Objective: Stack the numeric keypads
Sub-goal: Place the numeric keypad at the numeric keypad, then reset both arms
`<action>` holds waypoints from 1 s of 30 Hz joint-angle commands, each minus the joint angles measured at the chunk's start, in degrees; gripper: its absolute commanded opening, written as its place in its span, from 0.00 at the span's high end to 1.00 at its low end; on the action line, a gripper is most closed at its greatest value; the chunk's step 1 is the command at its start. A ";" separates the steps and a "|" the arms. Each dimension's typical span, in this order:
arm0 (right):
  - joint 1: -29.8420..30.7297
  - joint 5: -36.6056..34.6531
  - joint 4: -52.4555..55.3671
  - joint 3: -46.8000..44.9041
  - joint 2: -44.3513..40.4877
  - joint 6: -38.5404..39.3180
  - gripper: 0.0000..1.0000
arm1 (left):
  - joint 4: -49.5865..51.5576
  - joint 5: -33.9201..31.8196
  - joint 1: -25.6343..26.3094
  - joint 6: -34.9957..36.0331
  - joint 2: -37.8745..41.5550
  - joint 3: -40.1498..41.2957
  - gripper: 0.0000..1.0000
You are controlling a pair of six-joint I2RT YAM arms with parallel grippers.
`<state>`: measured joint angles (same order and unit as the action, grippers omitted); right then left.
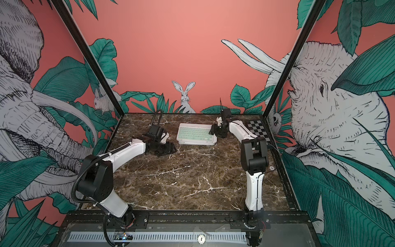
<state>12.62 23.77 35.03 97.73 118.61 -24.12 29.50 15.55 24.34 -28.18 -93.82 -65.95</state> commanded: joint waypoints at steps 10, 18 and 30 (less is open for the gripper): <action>-0.10 -17.02 -13.67 -32.91 -34.50 6.51 0.41 | -6.78 -34.25 -0.25 6.54 17.58 8.07 0.30; -0.81 -31.63 -22.41 -44.79 -45.35 12.80 0.18 | -6.82 -50.37 -2.22 8.05 21.49 10.18 0.15; -6.51 -41.75 -30.24 -50.85 -44.17 13.31 0.15 | -22.05 -61.10 -6.73 20.95 19.59 15.99 0.03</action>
<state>7.05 -12.10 10.22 48.73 74.48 -11.79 15.11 -41.89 18.76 -13.19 -73.93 -51.68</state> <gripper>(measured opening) 0.852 0.965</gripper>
